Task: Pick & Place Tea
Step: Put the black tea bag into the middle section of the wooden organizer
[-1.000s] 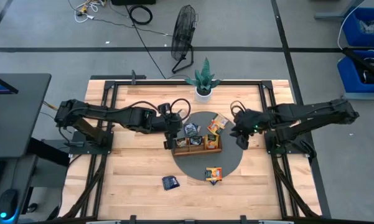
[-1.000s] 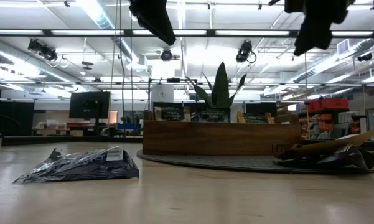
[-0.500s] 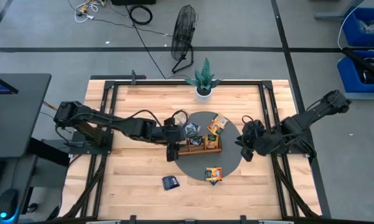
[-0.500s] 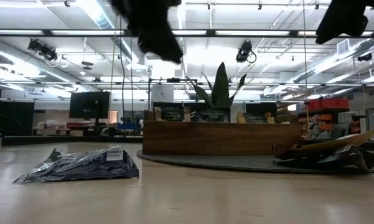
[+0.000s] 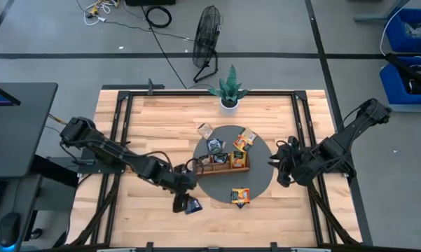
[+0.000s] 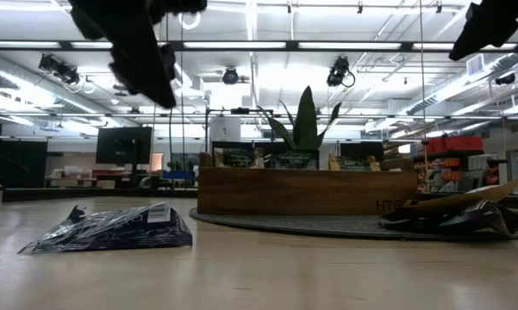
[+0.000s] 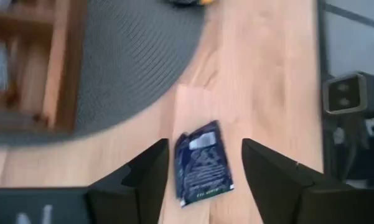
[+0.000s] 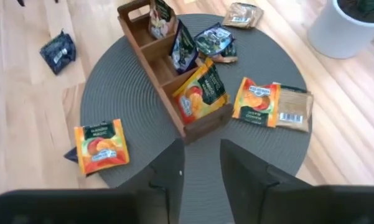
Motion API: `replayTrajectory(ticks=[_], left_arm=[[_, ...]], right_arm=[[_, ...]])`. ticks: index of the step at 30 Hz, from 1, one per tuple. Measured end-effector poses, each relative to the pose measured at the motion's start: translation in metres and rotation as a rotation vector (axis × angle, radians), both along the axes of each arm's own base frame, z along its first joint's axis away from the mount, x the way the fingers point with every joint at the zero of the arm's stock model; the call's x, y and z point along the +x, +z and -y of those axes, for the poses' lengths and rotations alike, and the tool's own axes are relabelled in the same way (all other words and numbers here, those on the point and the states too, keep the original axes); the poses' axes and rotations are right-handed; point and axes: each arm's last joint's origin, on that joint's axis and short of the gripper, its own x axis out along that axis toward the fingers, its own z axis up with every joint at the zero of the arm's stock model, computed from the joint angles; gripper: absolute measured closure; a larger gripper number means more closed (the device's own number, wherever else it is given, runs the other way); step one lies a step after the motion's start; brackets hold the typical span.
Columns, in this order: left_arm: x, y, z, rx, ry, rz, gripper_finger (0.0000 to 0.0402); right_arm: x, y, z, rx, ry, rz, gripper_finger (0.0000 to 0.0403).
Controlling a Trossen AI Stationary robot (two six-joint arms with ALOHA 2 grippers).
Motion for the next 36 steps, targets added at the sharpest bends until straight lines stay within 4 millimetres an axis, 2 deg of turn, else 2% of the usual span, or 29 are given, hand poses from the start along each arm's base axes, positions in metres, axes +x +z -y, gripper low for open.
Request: replayTrajectory(ticks=[3,7,13,21,29,32,36], left_arm=[[0.002,-0.006,0.002,-0.045,0.072,-0.03,0.016],[0.005,-0.02,0.008,-0.046,0.072,-0.071,0.0125],[0.01,-0.045,0.015,-0.016,0.064,-0.143,0.0116],[0.019,-0.073,0.021,-0.064,0.036,-0.2,0.0136],[0.017,-0.078,0.023,-0.051,0.031,-0.236,0.0153],[0.015,-0.079,0.022,-0.019,0.003,-0.25,0.0186],[0.011,-0.081,0.021,0.004,-0.003,-0.29,0.0263]], right_arm=[[0.001,-0.008,-0.003,-0.007,0.022,0.005,0.0293],[0.003,-0.021,-0.008,0.028,0.045,0.028,0.0293],[0.006,-0.033,-0.015,0.081,0.067,0.076,0.0293],[0.008,-0.033,-0.016,0.078,0.084,0.091,0.0293],[0.008,-0.032,-0.016,0.063,0.071,0.107,0.0293],[0.009,-0.032,-0.016,0.063,0.069,0.11,0.0293],[0.009,-0.032,-0.016,0.057,0.063,0.115,0.0293]])
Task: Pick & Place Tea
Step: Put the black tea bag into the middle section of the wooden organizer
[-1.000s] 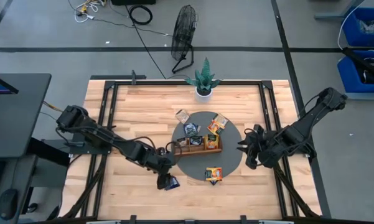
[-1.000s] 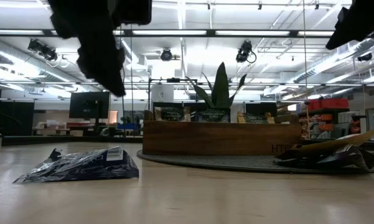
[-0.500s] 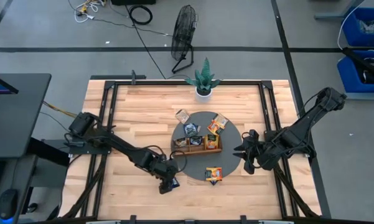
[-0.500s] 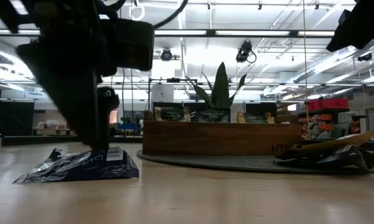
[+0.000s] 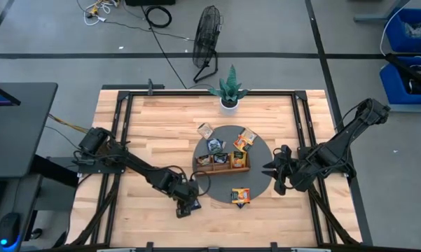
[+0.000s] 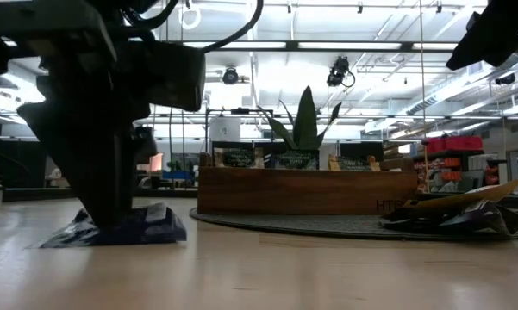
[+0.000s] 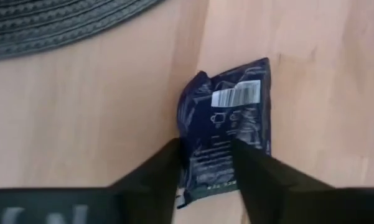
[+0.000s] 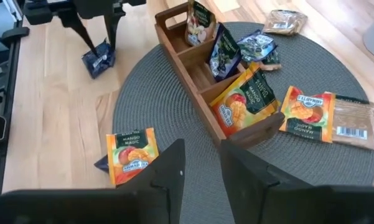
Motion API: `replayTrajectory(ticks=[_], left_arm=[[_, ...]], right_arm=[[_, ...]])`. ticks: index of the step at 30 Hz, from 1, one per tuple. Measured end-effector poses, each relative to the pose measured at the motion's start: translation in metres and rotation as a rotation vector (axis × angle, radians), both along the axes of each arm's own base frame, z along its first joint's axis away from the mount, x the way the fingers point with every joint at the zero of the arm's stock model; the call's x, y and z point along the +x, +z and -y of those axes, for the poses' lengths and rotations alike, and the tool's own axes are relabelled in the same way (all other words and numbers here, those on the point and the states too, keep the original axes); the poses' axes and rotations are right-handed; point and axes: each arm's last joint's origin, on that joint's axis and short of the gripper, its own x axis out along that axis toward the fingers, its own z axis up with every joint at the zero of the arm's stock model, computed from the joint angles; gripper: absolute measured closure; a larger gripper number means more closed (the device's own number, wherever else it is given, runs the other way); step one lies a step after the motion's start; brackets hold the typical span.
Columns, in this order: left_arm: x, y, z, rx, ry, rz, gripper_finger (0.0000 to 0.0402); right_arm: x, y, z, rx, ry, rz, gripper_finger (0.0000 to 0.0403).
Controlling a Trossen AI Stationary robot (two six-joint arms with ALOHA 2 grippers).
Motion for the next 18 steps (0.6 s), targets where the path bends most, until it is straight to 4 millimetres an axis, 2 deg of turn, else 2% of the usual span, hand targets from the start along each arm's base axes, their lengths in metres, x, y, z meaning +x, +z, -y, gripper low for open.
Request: replayTrajectory(ticks=[5,9,14,18], left_arm=[[-0.002,0.0,0.002,-0.018,-0.039,-0.019,0.038],[-0.001,0.006,0.004,-0.035,-0.02,-0.042,0.0394],[0.015,0.045,0.007,0.096,-0.022,0.018,0.0398],[0.03,0.094,0.007,0.353,-0.052,0.136,0.0399]], right_arm=[[0.0,0.0,0.0,-0.005,-0.004,0.004,0.0293],[0.0,0.0,0.0,-0.005,-0.004,0.003,0.0293],[0.0,0.0,0.0,-0.003,-0.006,0.004,0.0293],[0.0,0.0,0.0,-0.002,-0.006,0.005,0.0293]])
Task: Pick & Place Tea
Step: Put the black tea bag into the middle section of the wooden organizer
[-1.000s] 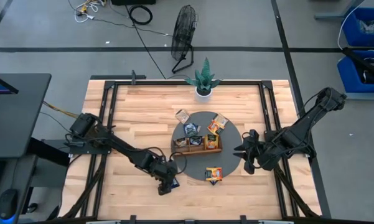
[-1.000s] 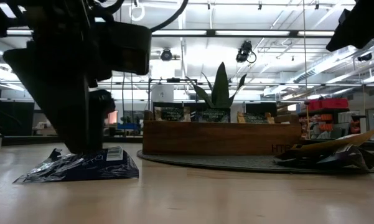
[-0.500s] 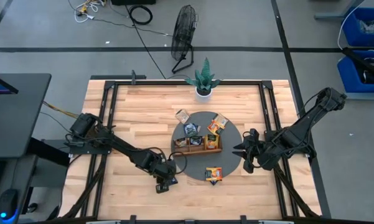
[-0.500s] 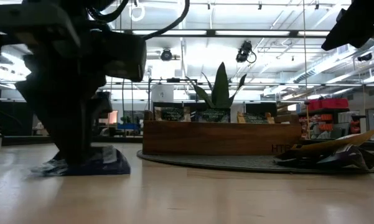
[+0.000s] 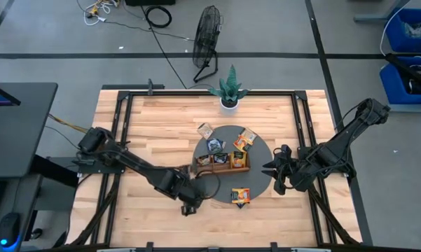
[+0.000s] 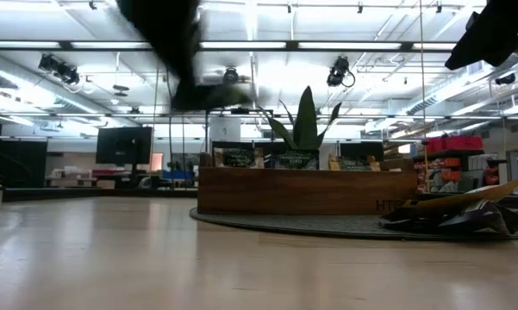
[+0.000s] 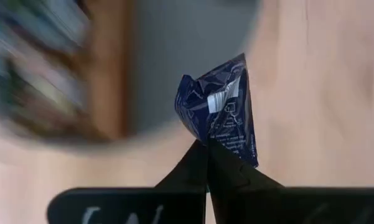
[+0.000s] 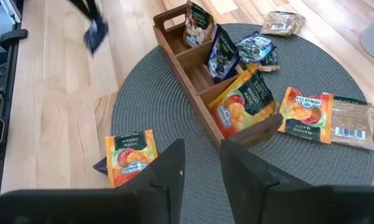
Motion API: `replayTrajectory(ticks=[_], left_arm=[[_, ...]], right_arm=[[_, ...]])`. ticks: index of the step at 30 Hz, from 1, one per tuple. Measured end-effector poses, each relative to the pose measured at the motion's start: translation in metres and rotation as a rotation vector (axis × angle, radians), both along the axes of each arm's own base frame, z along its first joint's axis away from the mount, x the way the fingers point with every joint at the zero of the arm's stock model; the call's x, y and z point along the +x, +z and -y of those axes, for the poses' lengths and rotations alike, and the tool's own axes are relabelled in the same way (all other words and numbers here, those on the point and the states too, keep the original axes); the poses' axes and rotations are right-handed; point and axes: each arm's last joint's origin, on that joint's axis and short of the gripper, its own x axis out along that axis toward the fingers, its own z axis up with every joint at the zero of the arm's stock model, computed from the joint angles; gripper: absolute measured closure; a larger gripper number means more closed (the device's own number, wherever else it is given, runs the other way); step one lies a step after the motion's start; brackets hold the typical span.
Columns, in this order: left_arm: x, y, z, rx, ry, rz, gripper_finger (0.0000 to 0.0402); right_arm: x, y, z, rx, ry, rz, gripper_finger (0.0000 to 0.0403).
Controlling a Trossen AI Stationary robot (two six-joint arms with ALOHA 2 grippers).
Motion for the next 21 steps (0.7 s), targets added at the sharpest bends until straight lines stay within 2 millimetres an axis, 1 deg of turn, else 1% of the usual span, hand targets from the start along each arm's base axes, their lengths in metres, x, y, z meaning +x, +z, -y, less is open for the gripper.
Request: replayTrajectory(ticks=[4,6,8,11,14,16,19,21], left_arm=[[0.012,0.056,0.0,0.374,-0.061,0.183,0.04],[0.017,0.085,-0.001,0.51,-0.101,0.248,0.04],[0.021,0.11,-0.003,0.577,-0.135,0.3,0.04],[0.027,0.142,-0.005,0.642,-0.158,0.389,0.04],[0.031,0.166,-0.005,0.758,-0.147,0.475,0.04],[0.034,0.177,-0.003,0.821,-0.147,0.527,0.04],[0.038,0.19,-0.001,0.861,-0.148,0.61,0.0401],[0.039,0.194,0.0,0.857,-0.151,0.653,0.0401]], right_arm=[[0.0,0.0,0.0,0.001,0.0,0.001,0.0293],[0.0,0.0,0.0,0.002,0.0,0.003,0.0293],[0.001,0.001,-0.001,0.011,0.0,0.013,0.0293],[0.005,0.004,-0.002,0.052,-0.006,0.057,0.0293],[0.012,0.01,-0.003,0.12,-0.016,0.12,0.0293],[0.019,0.015,-0.001,0.176,-0.024,0.164,0.0293],[0.029,0.022,0.005,0.26,-0.024,0.222,0.0293],[0.037,0.026,0.01,0.301,-0.011,0.26,0.0293]])
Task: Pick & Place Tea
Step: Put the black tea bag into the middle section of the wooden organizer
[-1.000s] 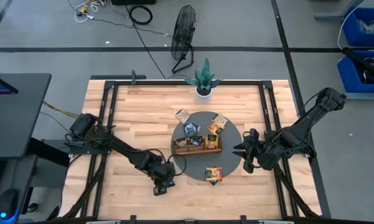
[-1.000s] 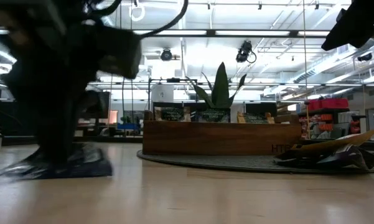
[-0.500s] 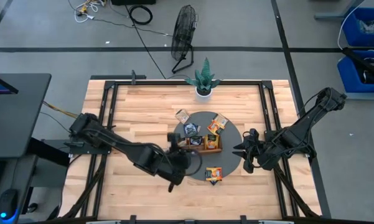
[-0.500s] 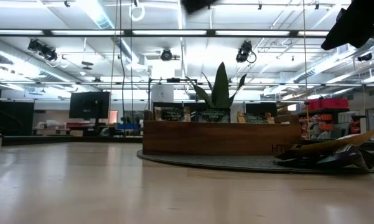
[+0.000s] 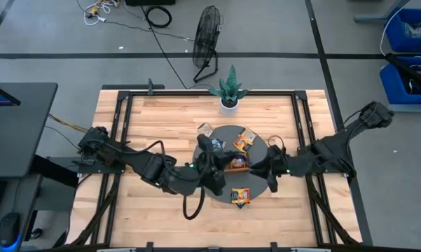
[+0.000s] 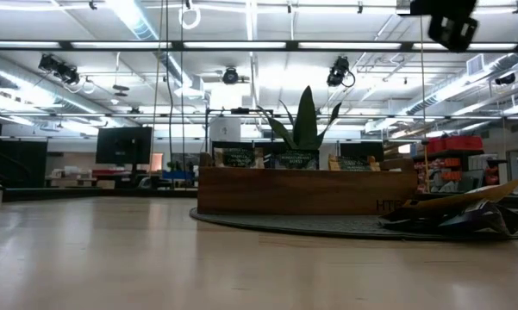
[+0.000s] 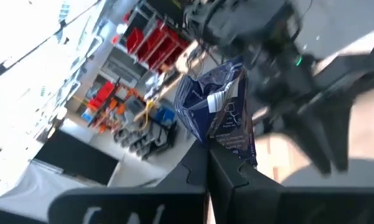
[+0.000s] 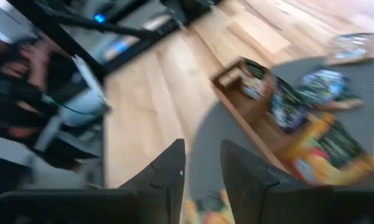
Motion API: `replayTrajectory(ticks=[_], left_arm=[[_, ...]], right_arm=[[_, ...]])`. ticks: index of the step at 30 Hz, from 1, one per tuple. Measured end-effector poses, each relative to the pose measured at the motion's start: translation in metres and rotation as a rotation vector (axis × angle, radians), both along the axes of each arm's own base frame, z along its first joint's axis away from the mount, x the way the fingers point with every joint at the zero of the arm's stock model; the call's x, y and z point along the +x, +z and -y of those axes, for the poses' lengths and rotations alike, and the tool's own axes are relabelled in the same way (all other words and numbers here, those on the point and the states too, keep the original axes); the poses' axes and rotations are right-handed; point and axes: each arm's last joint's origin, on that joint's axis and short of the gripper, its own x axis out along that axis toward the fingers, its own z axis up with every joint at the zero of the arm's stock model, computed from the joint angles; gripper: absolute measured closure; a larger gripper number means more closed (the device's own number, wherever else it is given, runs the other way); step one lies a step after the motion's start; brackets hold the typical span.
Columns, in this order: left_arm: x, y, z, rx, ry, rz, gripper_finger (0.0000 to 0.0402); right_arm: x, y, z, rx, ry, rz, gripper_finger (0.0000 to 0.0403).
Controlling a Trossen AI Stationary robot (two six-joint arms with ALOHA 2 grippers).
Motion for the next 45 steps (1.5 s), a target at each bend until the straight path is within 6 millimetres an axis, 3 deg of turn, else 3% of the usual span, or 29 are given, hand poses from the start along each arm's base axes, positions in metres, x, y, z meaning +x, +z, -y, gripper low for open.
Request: replayTrajectory(ticks=[11,17,24,28,35,45], left_arm=[[-0.004,0.007,0.013,0.018,-0.043,0.045,0.0401],[-0.01,0.007,0.024,0.024,-0.048,0.045,0.0401],[-0.008,0.009,0.023,0.033,-0.082,0.051,0.0401],[-0.003,0.016,0.015,0.054,-0.138,0.094,0.0401],[0.011,0.02,-0.006,0.058,-0.257,0.133,0.0401],[0.019,0.019,-0.024,0.114,-0.308,0.113,0.0401]], right_arm=[[0.03,0.017,0.055,0.105,0.182,0.143,0.0293],[0.032,0.015,0.081,0.24,0.441,0.245,0.0298],[0.028,-0.007,0.09,0.564,0.511,0.453,0.0317],[0.025,-0.001,0.091,0.647,0.496,0.598,0.0315],[0.028,0.012,0.091,0.67,0.512,0.64,0.0275],[0.033,0.043,0.09,0.647,0.582,0.685,0.0163]])
